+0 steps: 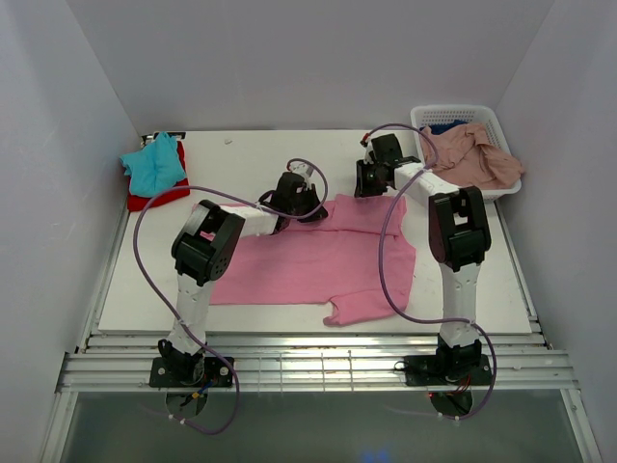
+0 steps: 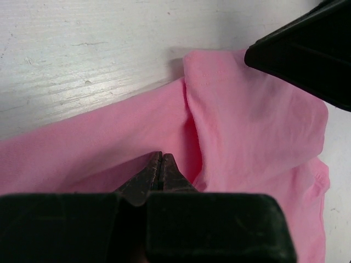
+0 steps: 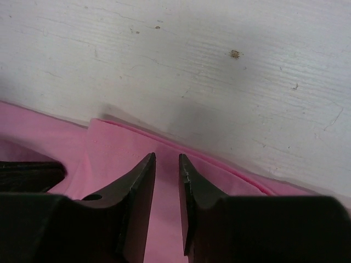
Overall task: Fold and stack the t-shirts
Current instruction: Fold the tshirt
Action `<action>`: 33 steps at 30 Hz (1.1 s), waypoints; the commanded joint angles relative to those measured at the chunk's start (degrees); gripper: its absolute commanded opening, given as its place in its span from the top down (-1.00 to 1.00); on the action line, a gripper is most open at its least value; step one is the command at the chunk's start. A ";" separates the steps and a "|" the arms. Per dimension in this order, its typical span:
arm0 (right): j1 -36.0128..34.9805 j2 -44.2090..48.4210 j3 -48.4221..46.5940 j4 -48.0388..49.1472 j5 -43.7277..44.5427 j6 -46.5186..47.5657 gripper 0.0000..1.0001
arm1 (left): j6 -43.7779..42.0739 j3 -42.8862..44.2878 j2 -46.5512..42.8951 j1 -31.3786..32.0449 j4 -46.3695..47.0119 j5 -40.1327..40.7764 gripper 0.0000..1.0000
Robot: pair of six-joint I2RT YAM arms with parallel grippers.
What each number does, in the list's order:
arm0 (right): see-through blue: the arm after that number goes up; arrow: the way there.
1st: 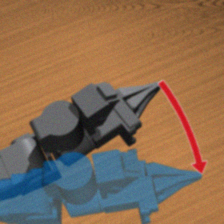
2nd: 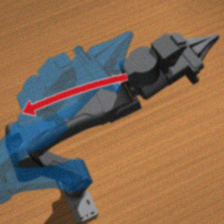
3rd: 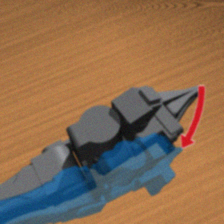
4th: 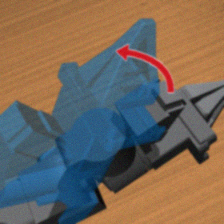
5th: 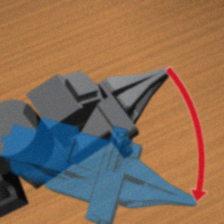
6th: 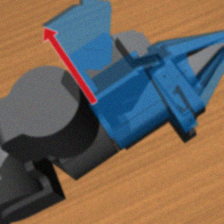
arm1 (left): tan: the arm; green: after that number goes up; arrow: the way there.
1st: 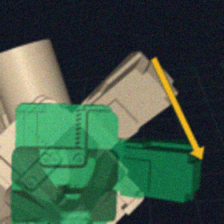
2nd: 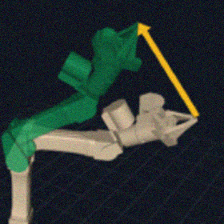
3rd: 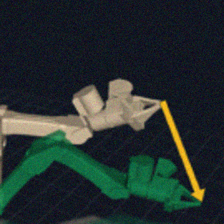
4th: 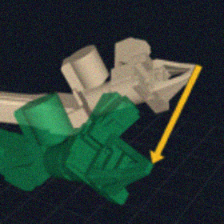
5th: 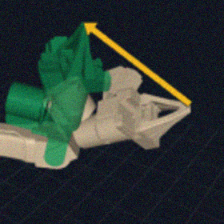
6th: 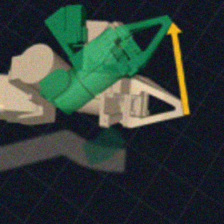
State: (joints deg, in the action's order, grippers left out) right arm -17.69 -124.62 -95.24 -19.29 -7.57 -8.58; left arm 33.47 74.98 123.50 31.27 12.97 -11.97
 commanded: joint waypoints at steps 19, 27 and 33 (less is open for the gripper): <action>-0.41 0.43 2.25 0.66 -2.53 0.67 0.32 | -0.51 3.24 0.60 0.20 -5.15 3.35 1.00; -0.68 0.95 3.31 1.71 -0.78 1.02 0.84 | -0.51 3.33 0.69 0.20 -5.32 3.53 1.00; -1.11 5.34 5.15 1.80 -0.07 1.11 0.84 | -0.34 3.33 0.95 0.20 -5.59 3.62 1.00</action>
State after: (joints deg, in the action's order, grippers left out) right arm -18.20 -123.76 -91.11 -17.87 -8.67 -8.25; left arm 33.50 77.41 124.03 31.31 9.39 -9.82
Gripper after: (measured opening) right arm 0.081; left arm 0.016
